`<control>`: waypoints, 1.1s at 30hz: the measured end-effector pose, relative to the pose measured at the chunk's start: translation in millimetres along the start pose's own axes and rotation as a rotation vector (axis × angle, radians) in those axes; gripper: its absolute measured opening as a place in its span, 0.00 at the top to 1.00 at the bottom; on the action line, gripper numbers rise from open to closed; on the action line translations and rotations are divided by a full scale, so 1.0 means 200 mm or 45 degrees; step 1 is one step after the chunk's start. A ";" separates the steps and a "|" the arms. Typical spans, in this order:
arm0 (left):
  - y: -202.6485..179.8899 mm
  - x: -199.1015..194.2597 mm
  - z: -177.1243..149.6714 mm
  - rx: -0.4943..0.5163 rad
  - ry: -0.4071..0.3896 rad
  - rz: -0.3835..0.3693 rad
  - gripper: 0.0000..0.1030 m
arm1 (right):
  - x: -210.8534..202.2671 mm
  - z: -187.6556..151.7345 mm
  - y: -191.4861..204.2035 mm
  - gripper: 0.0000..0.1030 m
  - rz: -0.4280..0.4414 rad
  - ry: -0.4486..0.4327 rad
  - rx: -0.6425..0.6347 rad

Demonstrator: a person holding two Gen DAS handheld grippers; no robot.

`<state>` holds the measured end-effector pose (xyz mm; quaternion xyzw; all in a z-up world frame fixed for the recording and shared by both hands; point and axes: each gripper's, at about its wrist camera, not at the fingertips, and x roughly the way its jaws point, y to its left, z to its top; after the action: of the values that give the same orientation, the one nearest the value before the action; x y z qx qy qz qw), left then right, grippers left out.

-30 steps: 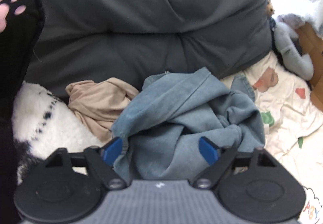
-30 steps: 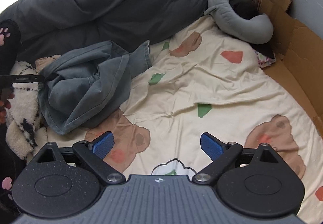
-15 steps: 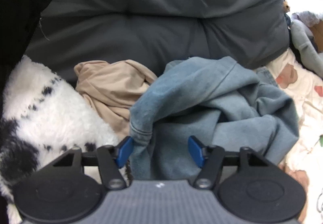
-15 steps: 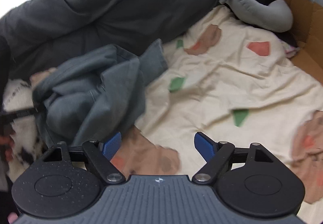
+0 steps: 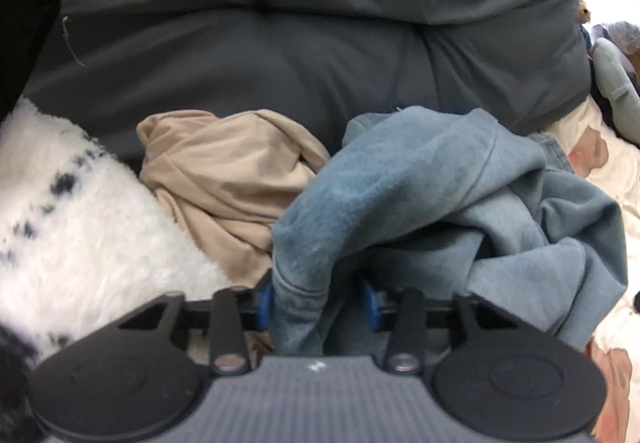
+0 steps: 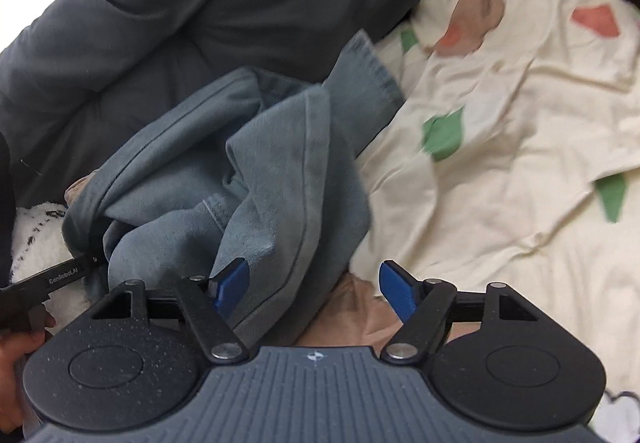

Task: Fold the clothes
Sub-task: 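Grasp the jeans with the left gripper while the right gripper grasps another part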

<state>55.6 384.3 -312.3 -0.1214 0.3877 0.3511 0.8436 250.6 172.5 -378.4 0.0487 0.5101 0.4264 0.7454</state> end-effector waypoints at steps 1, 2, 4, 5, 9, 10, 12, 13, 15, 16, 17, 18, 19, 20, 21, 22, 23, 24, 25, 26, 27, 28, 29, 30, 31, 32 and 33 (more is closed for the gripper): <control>0.00 0.01 0.00 0.001 0.006 0.001 0.72 | 0.02 0.01 0.01 0.28 0.014 0.003 0.005; -0.01 0.01 0.00 0.002 0.013 0.003 0.77 | 0.04 0.01 0.01 0.28 0.028 0.006 0.010; -0.01 0.01 0.00 -0.022 0.021 -0.007 0.80 | 0.07 0.04 0.03 0.28 0.047 0.016 0.027; 0.00 0.01 0.00 -0.035 0.024 -0.014 0.80 | 0.09 0.05 0.04 0.28 0.035 0.016 0.032; 0.00 -0.01 -0.01 -0.084 0.027 -0.041 0.82 | 0.17 0.14 0.02 0.28 0.000 0.018 0.078; 0.00 -0.02 -0.02 -0.089 0.025 -0.048 0.82 | 0.20 0.16 0.01 0.28 0.005 0.031 0.093; -0.02 -0.04 -0.03 -0.084 0.019 -0.068 0.83 | 0.23 0.18 0.01 0.28 0.002 0.045 0.077; -0.02 -0.04 -0.03 -0.072 0.017 -0.074 0.83 | 0.25 0.18 0.01 0.29 -0.004 0.046 0.061; -0.04 -0.06 -0.04 -0.065 0.027 -0.092 0.83 | 0.27 0.16 0.01 0.51 -0.008 0.028 0.030; -0.04 -0.07 -0.05 -0.074 0.034 -0.105 0.83 | 0.29 0.15 0.00 0.60 -0.014 0.046 0.021; -0.04 -0.08 -0.05 -0.075 0.038 -0.114 0.83 | 0.31 0.14 0.00 0.82 -0.025 0.072 0.015; -0.05 -0.09 -0.05 -0.071 0.040 -0.123 0.83 | 0.33 0.13 -0.01 0.92 -0.037 0.096 0.010; -0.06 -0.10 -0.05 -0.059 0.038 -0.127 0.83 | 0.33 0.13 -0.03 0.93 -0.044 0.101 0.006; -0.06 -0.11 -0.05 -0.052 0.037 -0.133 0.83 | 0.32 0.12 -0.05 0.97 -0.049 0.097 0.003; -0.07 -0.12 -0.05 -0.048 0.036 -0.139 0.83 | 0.31 0.12 -0.07 0.97 -0.053 0.093 -0.001; -0.07 -0.13 -0.05 -0.050 0.037 -0.145 0.83 | 0.30 0.13 -0.09 0.97 -0.080 0.088 -0.001; -0.07 -0.14 -0.06 -0.059 0.040 -0.149 0.83 | 0.28 0.13 -0.11 0.97 -0.117 0.078 0.001; -0.07 -0.14 -0.06 -0.068 0.044 -0.152 0.83 | 0.25 0.14 -0.13 0.97 -0.155 0.063 0.001; -0.07 -0.15 -0.06 -0.077 0.049 -0.156 0.83 | 0.23 0.15 -0.16 0.97 -0.180 0.053 -0.002; -0.07 -0.16 -0.06 -0.086 0.057 -0.155 0.83 | 0.21 0.15 -0.18 0.97 -0.199 0.045 -0.008; -0.07 -0.16 -0.06 -0.095 0.067 -0.153 0.81 | 0.18 0.16 -0.20 0.97 -0.218 0.037 -0.013; -0.07 -0.17 -0.06 -0.098 0.082 -0.141 0.77 | 0.16 0.16 -0.21 0.98 -0.230 0.031 -0.024; -0.07 -0.17 -0.06 -0.098 0.097 -0.126 0.74 | 0.14 0.17 -0.23 0.98 -0.242 0.023 -0.040; -0.07 -0.19 -0.05 -0.092 0.090 -0.123 0.62 | 0.11 0.17 -0.24 0.98 -0.259 0.012 -0.051; -0.07 -0.21 -0.05 -0.084 0.077 -0.123 0.47 | 0.09 0.16 -0.25 0.98 -0.275 0.000 -0.049; -0.08 -0.24 -0.03 -0.063 0.050 -0.127 0.40 | 0.06 0.16 -0.27 0.98 -0.293 -0.013 -0.041; -0.09 -0.26 -0.02 -0.039 0.020 -0.133 0.31 | 0.03 0.17 -0.28 0.98 -0.321 -0.036 -0.039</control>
<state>41.8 343.1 -276.9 -0.1569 0.3819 0.3116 0.8558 310.9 153.9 -395.9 -0.0212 0.4951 0.3362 0.8009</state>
